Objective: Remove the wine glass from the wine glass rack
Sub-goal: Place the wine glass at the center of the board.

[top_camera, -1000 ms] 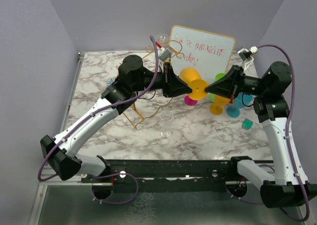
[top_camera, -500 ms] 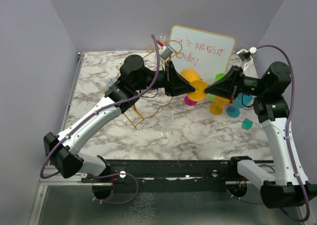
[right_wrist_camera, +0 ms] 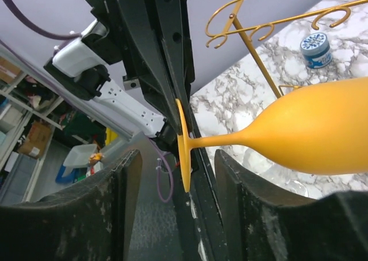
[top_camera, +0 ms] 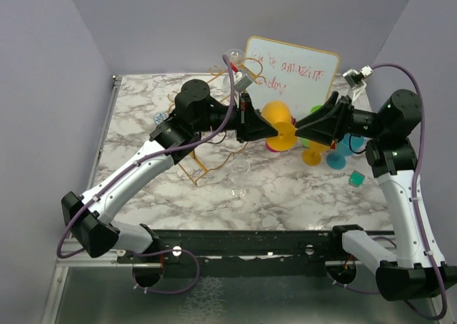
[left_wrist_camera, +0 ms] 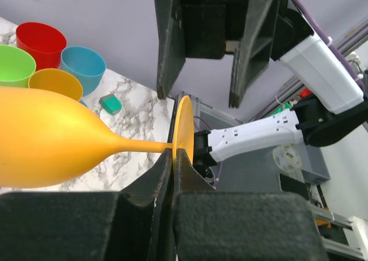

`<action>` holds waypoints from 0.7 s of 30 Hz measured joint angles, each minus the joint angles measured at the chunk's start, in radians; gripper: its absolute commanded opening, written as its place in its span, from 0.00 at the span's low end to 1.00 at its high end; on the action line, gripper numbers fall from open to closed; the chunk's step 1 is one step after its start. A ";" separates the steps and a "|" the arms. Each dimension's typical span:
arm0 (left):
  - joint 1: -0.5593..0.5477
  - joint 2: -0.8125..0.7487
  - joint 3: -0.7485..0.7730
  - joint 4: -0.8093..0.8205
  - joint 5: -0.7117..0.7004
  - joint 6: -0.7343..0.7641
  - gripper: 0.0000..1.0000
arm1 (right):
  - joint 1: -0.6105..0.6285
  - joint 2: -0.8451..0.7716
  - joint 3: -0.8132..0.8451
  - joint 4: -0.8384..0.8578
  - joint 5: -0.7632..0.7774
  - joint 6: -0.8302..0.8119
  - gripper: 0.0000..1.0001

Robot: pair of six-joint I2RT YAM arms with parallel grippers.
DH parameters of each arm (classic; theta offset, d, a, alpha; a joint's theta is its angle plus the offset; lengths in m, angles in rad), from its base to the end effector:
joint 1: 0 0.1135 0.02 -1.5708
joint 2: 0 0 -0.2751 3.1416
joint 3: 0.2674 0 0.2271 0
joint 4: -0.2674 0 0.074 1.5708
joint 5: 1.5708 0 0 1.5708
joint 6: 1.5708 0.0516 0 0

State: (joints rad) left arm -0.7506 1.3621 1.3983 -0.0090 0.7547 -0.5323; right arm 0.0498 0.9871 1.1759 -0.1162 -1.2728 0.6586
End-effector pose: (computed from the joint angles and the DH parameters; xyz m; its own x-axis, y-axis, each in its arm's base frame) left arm 0.1889 -0.2245 0.4536 -0.4892 -0.0493 -0.8708 0.8697 0.0471 -0.4913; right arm 0.1585 0.0573 0.4496 -0.5344 0.1533 -0.8312 -0.8090 0.1922 0.5556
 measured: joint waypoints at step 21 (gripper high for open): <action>-0.004 -0.272 -0.219 0.057 0.165 0.224 0.00 | -0.026 0.079 -0.003 -0.020 0.212 0.052 0.83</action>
State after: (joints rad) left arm -0.7547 1.0904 1.1797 0.0483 0.9195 -0.3084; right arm 0.0238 1.0657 1.1728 -0.1364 -1.0603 0.7105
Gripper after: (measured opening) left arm 0.011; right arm 0.834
